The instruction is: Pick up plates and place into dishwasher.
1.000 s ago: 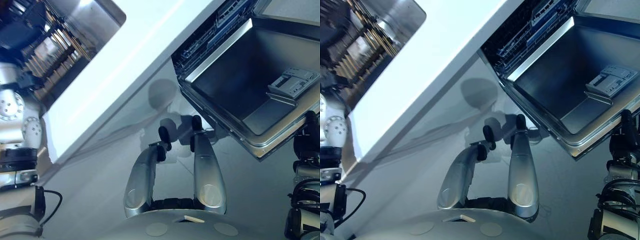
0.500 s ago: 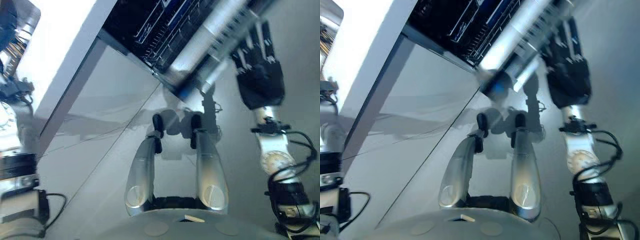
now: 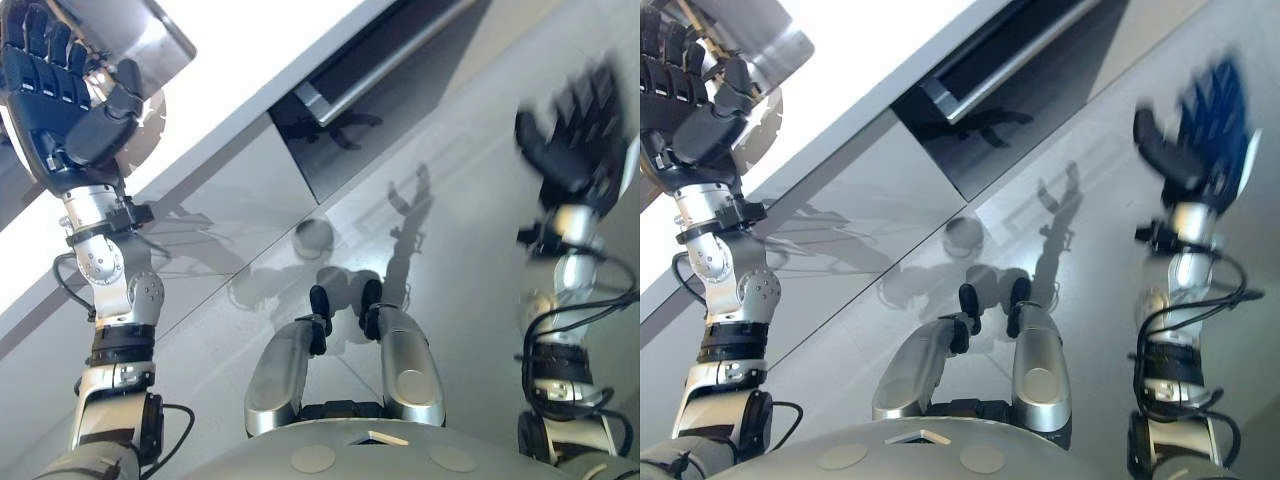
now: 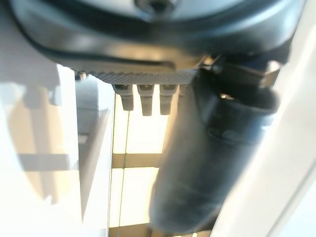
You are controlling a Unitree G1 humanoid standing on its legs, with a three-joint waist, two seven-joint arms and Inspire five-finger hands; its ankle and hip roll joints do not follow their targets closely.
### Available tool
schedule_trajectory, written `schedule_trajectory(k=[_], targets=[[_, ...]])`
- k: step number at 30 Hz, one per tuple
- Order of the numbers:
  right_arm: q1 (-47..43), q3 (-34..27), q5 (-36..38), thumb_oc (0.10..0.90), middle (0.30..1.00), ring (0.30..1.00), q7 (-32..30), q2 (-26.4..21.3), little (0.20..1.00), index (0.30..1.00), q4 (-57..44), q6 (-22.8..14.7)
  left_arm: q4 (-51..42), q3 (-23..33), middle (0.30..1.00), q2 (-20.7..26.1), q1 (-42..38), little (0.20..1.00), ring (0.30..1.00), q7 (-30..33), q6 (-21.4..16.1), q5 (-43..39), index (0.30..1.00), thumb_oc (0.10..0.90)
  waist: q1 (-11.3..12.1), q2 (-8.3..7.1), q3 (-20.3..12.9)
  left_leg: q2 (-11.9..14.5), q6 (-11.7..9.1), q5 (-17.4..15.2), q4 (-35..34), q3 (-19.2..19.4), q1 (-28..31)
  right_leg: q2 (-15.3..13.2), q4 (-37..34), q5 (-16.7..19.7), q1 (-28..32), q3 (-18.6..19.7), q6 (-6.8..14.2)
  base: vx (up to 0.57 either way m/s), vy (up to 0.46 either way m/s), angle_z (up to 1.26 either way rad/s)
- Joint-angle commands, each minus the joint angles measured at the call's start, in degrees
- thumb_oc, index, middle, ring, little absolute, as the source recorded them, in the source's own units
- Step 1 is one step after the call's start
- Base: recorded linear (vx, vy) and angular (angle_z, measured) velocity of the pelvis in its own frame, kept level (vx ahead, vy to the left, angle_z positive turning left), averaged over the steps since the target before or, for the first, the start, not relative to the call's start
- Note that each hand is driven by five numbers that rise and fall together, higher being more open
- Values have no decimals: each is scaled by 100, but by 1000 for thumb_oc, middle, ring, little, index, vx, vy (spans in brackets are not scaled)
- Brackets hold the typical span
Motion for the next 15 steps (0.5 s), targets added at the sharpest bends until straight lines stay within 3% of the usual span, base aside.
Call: schedule_trajectory(k=[1, 7, 11, 13, 15], targets=[[-239, -356, 61, 800, 900, 900, -185, 72, 900, 900, -255, -995, 616, 424, 900, 351, 810, 900, 900, 220, 212, -124, 900, 800, 188, -364, -461, -147, 31, -413, -396, 45, 567, 140, -987, 432, 264, 103, 425, 74, -18, 21], [-62, -264, -538, 800, 900, 900, -720, -94, 900, 900, 1020, -796, 791, 322, 900, 342, 702, 900, 900, 176, 369, -239, 900, 800, 185, -373, -715, -171, 19, -381, -786, 13, 951, 177, -1295, 433, 636, 74, 485, 26, 0, 2], [53, -180, -1090, 800, 900, 900, -632, -137, 900, 900, 2017, -230, 784, 335, 900, 232, 725, 900, 900, 28, 554, -387, 900, 800, 250, -391, -861, -177, 14, -406, -867, -33, 1097, 187, -1485, 451, 860, 64, 497, 12, -12, 15], [142, 25, -1634, 800, 900, 900, -378, -110, 900, 900, 2740, 258, 788, 345, 900, 183, 748, 900, 900, -114, 631, -430, 900, 800, 308, -408, -960, -168, 23, -418, -903, -82, 1171, 207, -1550, 430, 978, 57, 478, -12, -30, 14], [215, 220, -2357, 800, 900, 900, -159, -97, 900, 900, 3328, 397, 779, 330, 900, 125, 749, 900, 900, -183, 646, -408, 900, 800, 364, -422, -1031, -160, 26, -428, -922, -129, 1217, 218, -1586, 397, 1075, 30, 466, -25, -35, 17]])
